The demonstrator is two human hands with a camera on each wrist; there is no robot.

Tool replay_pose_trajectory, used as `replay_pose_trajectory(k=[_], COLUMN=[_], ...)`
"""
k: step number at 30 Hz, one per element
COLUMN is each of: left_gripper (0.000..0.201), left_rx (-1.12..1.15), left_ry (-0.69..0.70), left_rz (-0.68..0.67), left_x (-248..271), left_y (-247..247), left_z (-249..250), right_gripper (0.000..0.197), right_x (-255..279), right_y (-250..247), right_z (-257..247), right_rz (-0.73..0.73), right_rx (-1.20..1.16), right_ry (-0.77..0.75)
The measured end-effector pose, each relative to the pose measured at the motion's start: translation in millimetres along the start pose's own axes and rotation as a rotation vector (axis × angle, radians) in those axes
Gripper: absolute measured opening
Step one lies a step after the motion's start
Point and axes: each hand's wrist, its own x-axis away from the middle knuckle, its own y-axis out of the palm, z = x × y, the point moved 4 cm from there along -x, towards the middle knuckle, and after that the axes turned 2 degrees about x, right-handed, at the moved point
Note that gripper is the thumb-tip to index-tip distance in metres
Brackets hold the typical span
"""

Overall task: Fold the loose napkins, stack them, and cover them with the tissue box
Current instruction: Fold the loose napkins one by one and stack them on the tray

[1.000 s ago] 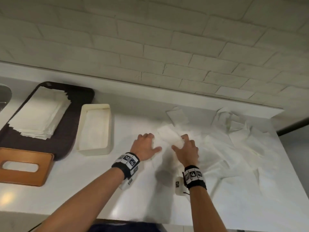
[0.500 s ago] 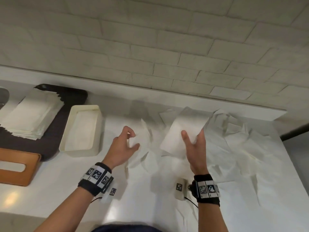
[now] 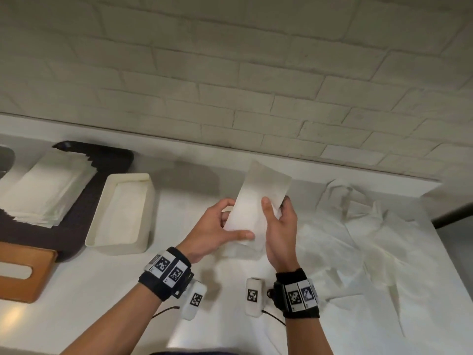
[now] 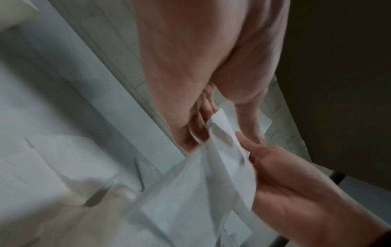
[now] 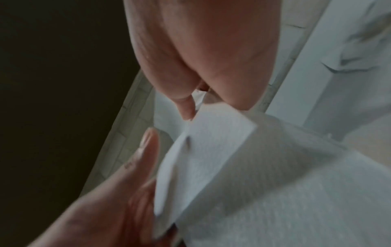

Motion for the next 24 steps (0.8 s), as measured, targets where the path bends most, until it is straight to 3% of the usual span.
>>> replay_pose_trajectory(k=[2, 5, 6, 8, 9, 13, 15, 19, 22, 24], left_gripper=[0.072, 0.065, 0.061, 0.05, 0.043, 0.033, 0.034, 0.027, 0.034, 0.052], left_rx=[-0.086, -0.125, -0.131, -0.118, -0.101, 0.049, 0.132, 0.283, 0.36, 0.44], left_ry=[-0.003, -0.005, -0.009, -0.019, -0.026, -0.013, -0.011, -0.103, -0.196, -0.23], left_rz=[-0.031, -0.045, -0.043, -0.031, -0.007, 0.07, 0.106, 0.181, 0.238, 0.241], left_x=[-1, -2, 0, 3, 5, 6, 3, 1, 5, 6], left_y=[0, -6, -9, -14, -16, -18, -16, -9, -9, -10], left_z=[-4, -9, -11, -14, -16, -23, -25, -29, -30, -31], right_gripper=[0.008, 0.007, 0.015, 0.054, 0.059, 0.04, 0.037, 0.032, 0.035, 0.034], right_x=[-1, -8, -11, -14, -14, 4, 16, 30, 34, 33], right_y=[1, -11, -19, -32, -37, -34, -24, 2, 14, 18], right_z=[-3, -11, -13, -26, -34, -60, -52, 1, 28, 31], right_rz=[-0.009, 0.079, 0.132, 0.172, 0.15, -0.134, -0.208, -0.127, -0.091, -0.079], right_rx=[-0.04, -0.003, -0.022, -0.019, -0.025, -0.197, -0.146, 0.267, 0.319, 0.334], right_ry=[0.031, -0.024, -0.024, 0.009, -0.014, -0.027, -0.002, 0.023, 0.025, -0.012])
